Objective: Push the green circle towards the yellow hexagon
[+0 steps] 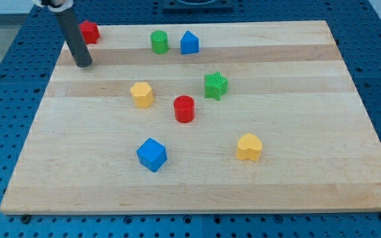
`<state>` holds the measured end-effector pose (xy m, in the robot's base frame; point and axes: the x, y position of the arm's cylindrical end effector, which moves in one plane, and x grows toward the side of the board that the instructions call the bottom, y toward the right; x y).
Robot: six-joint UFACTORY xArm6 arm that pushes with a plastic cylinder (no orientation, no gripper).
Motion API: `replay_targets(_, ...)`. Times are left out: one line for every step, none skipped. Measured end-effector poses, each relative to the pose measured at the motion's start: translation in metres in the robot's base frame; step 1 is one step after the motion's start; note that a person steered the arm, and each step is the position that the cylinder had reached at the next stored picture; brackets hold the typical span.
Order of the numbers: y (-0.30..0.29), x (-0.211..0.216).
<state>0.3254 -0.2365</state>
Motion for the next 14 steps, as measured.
replay_targets(0.013, 0.017)
replay_targets(0.036, 0.031)
replay_targets(0.059, 0.031)
replay_targets(0.069, 0.017)
replay_targets(0.071, -0.015)
replay_targets(0.077, -0.047)
replay_targets(0.103, -0.081)
replay_targets(0.151, -0.105)
replay_targets(0.184, -0.098)
replay_targets(0.184, -0.059)
replay_targets(0.182, -0.050)
replay_targets(0.181, -0.083)
replay_targets(0.161, -0.088)
replay_targets(0.158, -0.041)
